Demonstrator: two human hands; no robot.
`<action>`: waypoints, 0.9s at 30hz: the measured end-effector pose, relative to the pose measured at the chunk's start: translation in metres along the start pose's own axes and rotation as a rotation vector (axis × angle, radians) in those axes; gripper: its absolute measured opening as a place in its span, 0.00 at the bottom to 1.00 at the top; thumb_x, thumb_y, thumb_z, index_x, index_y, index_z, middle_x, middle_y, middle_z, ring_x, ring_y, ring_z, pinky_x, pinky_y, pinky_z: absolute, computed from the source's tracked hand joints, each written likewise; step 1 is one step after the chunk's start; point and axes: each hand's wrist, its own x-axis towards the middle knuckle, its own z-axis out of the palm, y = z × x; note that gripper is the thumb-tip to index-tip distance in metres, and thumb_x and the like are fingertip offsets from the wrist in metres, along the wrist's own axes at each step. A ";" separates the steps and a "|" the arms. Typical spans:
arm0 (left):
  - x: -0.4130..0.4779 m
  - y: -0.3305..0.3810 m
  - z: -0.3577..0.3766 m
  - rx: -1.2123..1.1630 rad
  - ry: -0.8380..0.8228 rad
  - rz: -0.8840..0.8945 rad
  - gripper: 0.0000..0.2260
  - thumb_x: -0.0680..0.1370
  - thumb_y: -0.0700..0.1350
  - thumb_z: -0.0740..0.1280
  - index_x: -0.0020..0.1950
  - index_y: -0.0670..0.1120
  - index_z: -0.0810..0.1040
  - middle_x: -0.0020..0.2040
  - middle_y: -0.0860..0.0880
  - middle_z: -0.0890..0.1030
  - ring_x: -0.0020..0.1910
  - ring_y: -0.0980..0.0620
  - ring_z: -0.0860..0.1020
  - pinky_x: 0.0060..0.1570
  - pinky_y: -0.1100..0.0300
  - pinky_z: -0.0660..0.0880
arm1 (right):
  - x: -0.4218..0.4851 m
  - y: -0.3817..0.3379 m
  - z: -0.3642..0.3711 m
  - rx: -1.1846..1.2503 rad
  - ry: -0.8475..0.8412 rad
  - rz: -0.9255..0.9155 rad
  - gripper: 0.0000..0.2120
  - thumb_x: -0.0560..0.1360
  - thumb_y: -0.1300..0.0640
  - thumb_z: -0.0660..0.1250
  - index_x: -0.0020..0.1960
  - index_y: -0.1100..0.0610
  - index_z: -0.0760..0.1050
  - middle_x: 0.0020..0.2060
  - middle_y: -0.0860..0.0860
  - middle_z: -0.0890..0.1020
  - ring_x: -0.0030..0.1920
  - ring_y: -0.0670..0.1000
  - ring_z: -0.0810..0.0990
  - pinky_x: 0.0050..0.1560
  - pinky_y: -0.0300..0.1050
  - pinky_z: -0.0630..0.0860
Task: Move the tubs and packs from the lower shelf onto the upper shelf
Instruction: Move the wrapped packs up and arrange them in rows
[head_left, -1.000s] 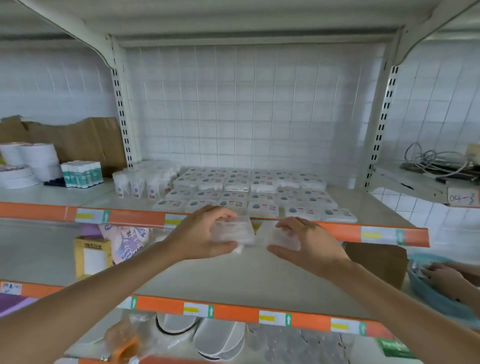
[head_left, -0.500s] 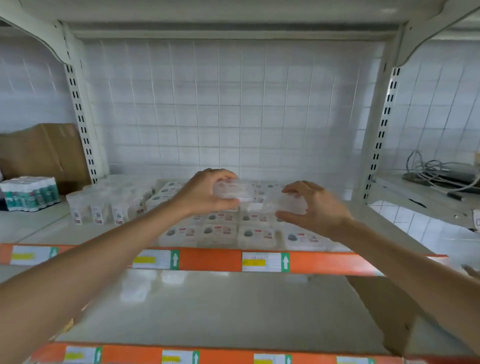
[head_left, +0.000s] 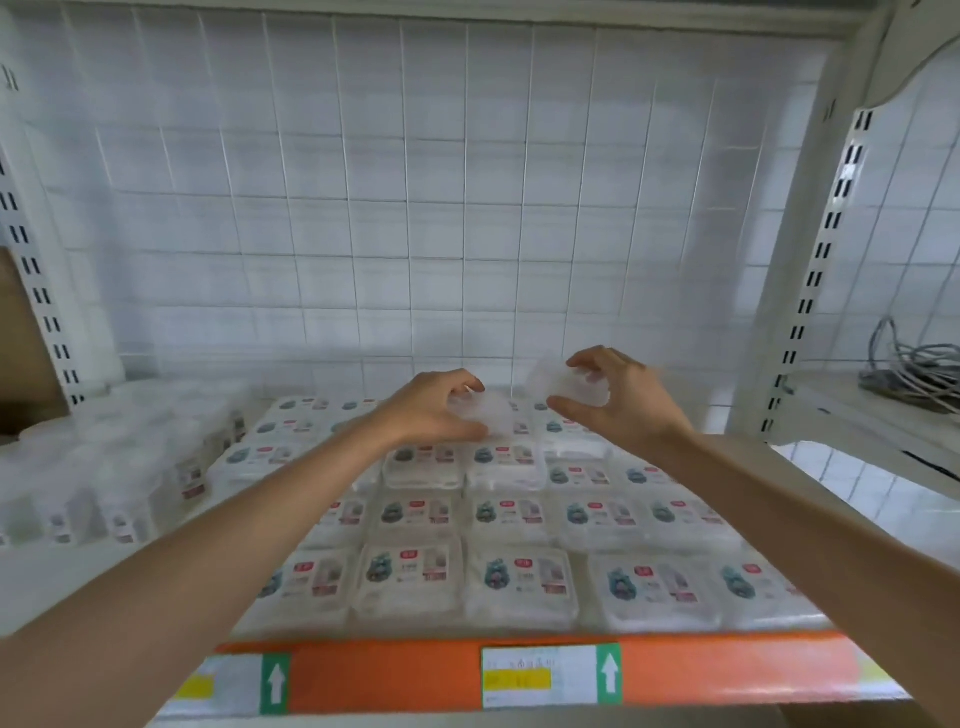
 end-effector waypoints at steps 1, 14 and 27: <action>0.003 -0.002 0.001 0.006 -0.001 -0.009 0.28 0.73 0.55 0.74 0.70 0.53 0.72 0.67 0.52 0.74 0.64 0.54 0.73 0.62 0.58 0.70 | 0.004 0.004 0.002 -0.009 -0.016 0.000 0.29 0.68 0.35 0.71 0.63 0.50 0.73 0.58 0.45 0.78 0.55 0.44 0.77 0.56 0.46 0.77; 0.023 0.006 -0.003 -0.264 0.118 -0.140 0.25 0.79 0.66 0.59 0.69 0.52 0.74 0.65 0.56 0.75 0.65 0.57 0.72 0.62 0.58 0.67 | 0.035 0.013 0.037 0.062 -0.109 -0.065 0.26 0.70 0.41 0.72 0.64 0.50 0.73 0.57 0.43 0.77 0.59 0.46 0.76 0.59 0.48 0.74; 0.031 0.022 0.018 -0.375 0.171 -0.090 0.22 0.79 0.61 0.62 0.51 0.42 0.81 0.49 0.40 0.80 0.49 0.45 0.78 0.48 0.56 0.70 | 0.027 0.010 0.045 0.267 0.004 -0.113 0.27 0.67 0.45 0.77 0.63 0.49 0.74 0.54 0.41 0.78 0.54 0.39 0.76 0.55 0.36 0.73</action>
